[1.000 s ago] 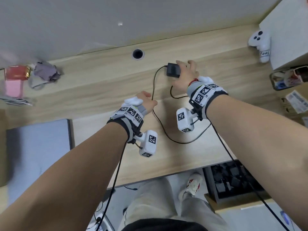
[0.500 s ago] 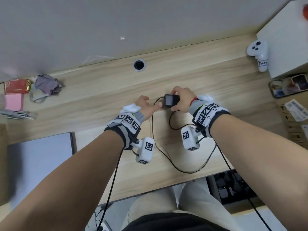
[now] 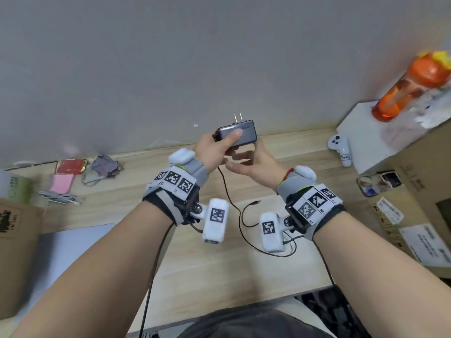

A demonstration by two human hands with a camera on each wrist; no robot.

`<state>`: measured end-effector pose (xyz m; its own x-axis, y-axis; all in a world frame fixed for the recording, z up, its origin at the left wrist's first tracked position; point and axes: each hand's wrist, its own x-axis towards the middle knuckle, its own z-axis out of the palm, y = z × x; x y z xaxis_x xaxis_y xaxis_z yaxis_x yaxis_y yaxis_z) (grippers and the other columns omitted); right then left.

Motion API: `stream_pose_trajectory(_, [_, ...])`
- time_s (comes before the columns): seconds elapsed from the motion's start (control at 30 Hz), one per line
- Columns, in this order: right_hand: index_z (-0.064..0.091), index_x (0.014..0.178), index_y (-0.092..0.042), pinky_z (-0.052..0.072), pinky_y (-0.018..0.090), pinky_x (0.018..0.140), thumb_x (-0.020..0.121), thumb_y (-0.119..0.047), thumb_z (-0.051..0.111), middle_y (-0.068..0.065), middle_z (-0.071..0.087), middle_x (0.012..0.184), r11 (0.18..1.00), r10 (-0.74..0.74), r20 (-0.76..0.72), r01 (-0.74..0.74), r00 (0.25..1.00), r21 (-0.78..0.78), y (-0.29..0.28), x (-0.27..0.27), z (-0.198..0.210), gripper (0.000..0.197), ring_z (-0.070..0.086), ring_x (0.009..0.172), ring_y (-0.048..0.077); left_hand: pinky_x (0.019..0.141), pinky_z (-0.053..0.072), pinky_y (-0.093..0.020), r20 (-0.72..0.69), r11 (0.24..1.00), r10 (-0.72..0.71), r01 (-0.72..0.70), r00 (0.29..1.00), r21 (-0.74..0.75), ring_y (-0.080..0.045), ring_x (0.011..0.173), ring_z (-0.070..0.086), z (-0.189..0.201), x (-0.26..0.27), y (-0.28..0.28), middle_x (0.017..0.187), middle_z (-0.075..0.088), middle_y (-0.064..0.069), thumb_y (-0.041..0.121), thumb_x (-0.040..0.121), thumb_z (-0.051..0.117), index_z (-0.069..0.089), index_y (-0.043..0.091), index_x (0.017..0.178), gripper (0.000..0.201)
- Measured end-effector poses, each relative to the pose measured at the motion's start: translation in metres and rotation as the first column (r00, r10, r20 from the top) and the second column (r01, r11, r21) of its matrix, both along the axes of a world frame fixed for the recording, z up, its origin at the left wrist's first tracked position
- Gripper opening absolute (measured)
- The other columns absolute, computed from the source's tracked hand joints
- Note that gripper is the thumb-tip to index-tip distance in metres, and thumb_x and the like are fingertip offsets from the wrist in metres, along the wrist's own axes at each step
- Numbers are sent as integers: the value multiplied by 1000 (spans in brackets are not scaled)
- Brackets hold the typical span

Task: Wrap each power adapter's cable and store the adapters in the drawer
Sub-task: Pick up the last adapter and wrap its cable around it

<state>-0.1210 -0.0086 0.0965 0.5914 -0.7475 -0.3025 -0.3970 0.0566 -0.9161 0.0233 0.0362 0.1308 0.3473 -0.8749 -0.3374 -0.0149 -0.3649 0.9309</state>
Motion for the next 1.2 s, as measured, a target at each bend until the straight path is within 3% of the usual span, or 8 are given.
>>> stream_pose_trajectory(0.1, [60, 108, -12, 51, 43, 99, 96, -27, 62, 5, 71, 90, 977, 201, 39, -203, 979, 59, 10, 11, 25, 19, 67, 88, 19, 64, 49, -28, 49, 995, 40, -35, 998, -90, -14, 72, 64, 37, 1, 2, 89, 71, -2, 43, 89, 67, 67, 25, 97, 19])
stream_pose_trajectory(0.27, [59, 75, -14, 48, 29, 66, 103, -25, 48, -4, 44, 58, 975, 218, 54, -216, 974, -43, 11, 12, 76, 32, 44, 52, 6, 55, 46, -18, 140, 985, 41, -16, 989, -169, -11, 64, 60, 82, 16, 16, 85, 69, -3, 40, 91, 65, 67, 19, 103, 24])
stream_pose_trajectory(0.4, [53, 77, -13, 49, 29, 56, 104, -25, 46, 0, 41, 61, 992, 117, 124, -110, 985, -61, -2, 2, 106, 29, 41, 49, 11, 50, 46, -18, 155, 987, -6, 31, 988, -159, -10, 59, 59, 97, 28, 26, 83, 67, -1, 37, 90, 68, 67, 18, 101, 22])
stream_pose_trajectory(0.57, [57, 84, -19, 23, 20, 44, 96, -36, 59, -8, 33, 61, 990, 93, 149, -75, 984, -122, 0, -3, 128, 21, 25, 50, 10, 53, 51, -20, 79, 983, -64, 77, 995, -168, -15, 56, 60, 111, 40, 40, 89, 65, -8, 27, 87, 74, 66, 4, 112, 35])
stream_pose_trajectory(0.73, [68, 113, -20, 28, 17, 46, 96, -45, 55, -19, 47, 51, 958, 100, 13, -92, 995, -273, 11, -2, 144, 33, 36, 50, 4, 59, 52, -17, 71, 972, -215, 221, 974, -75, -15, 61, 65, 117, 46, 51, 94, 65, -10, 20, 86, 74, 66, 2, 113, 34])
stream_pose_trajectory(0.87, [67, 114, -9, 36, 5, 48, 100, -30, 54, -27, 53, 46, 937, 120, -16, -119, 993, -328, 22, -3, 153, 29, 50, 48, -11, 57, 52, -22, -64, 975, -216, 212, 974, -63, -21, 67, 65, 124, 34, 53, 96, 66, -10, 33, 87, 72, 66, 5, 113, 39])
stream_pose_trajectory(1.0, [66, 115, -4, 36, 5, 47, 101, -29, 53, -26, 50, 43, 938, 106, 0, -100, 994, -331, 29, -1, 155, 32, 49, 45, -10, 50, 48, -20, -68, 987, -145, 140, 987, -79, -17, 60, 59, 128, 23, 51, 88, 65, -7, 52, 83, 70, 70, 10, 103, 46])
stream_pose_trajectory(1.2, [74, 106, -9, 28, 8, 44, 98, -30, 58, -19, 49, 51, 916, 107, -38, -113, 994, -386, 28, -7, 156, 28, 38, 40, -1, 42, 44, -19, 6, 992, -42, 43, 999, -122, -16, 50, 55, 128, 28, 46, 83, 65, -8, 36, 85, 75, 58, 9, 100, 34])
